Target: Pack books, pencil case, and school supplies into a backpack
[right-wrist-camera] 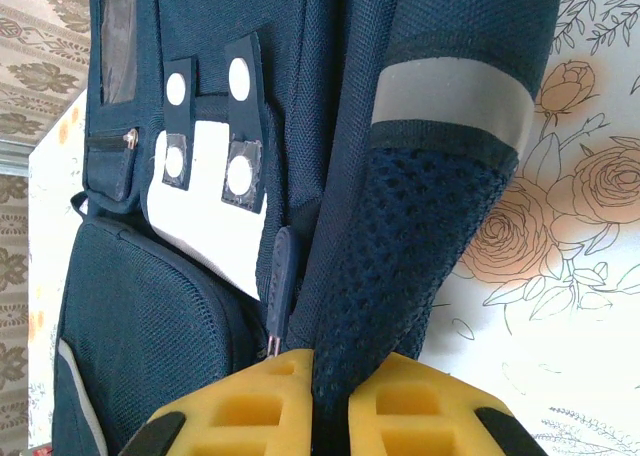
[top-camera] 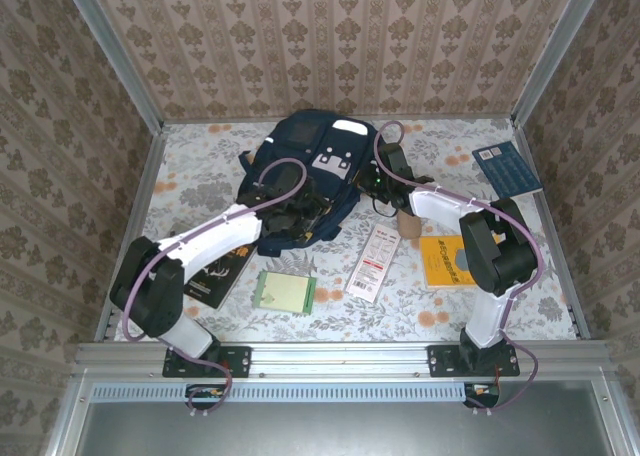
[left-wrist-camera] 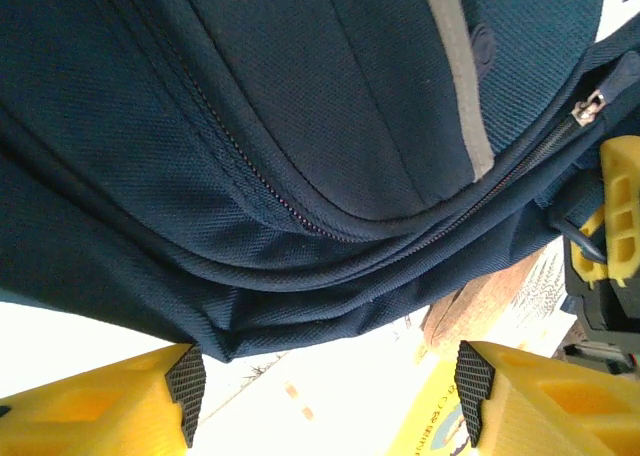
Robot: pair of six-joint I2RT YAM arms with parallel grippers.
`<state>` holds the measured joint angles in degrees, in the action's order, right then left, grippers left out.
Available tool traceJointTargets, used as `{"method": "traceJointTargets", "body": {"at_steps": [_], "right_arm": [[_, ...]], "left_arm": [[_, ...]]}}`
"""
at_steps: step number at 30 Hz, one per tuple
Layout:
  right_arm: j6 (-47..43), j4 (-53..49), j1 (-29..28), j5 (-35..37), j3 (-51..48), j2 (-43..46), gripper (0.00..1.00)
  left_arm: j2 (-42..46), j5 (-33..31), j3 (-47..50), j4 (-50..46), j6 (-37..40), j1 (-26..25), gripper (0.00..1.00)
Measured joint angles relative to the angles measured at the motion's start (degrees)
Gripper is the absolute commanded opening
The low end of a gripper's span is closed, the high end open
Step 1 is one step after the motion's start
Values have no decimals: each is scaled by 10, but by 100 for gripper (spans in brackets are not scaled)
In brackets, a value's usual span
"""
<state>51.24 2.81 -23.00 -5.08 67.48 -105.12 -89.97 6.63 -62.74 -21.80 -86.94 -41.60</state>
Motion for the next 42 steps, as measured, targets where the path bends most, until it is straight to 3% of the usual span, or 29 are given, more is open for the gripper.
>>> {"method": "traceJointTargets", "body": {"at_steps": [4, 6, 8, 11, 14, 19, 28, 31, 34, 37, 42], "right_arm": [[0, 0, 0, 0, 0, 0, 9], [0, 0, -1, 0, 0, 0, 12], [1, 0, 0, 0, 0, 0, 18], [3, 1, 0, -1, 0, 0, 43], [-3, 2, 4, -10, 4, -1, 65], [-33, -11, 27, -32, 46, -28, 72], [-76, -53, 105, -64, 160, -144, 74], [-80, -75, 108, -70, 197, -188, 63], [-82, -85, 105, -77, 214, -214, 21], [-80, -83, 105, -87, 217, -214, 0], [-74, -68, 113, -100, 176, -175, 0]], "left_arm": [[-36, 3, -2, 9, -19, -4, 74], [-56, 3, -7, 5, -19, -4, 66], [-68, -1, -10, 0, -16, -3, 46], [-75, -17, -13, -23, -3, -2, 2], [-80, -30, -21, -48, 17, 2, 0], [-82, -45, -28, -60, 38, 12, 0], [-83, -57, -28, -66, 57, 16, 0], [-83, -59, -28, -68, 58, 16, 0], [-84, -63, -32, -75, 65, 16, 0], [-87, -70, -43, -91, 80, 16, 0], [-91, -78, -73, -128, 136, 35, 0]]}}
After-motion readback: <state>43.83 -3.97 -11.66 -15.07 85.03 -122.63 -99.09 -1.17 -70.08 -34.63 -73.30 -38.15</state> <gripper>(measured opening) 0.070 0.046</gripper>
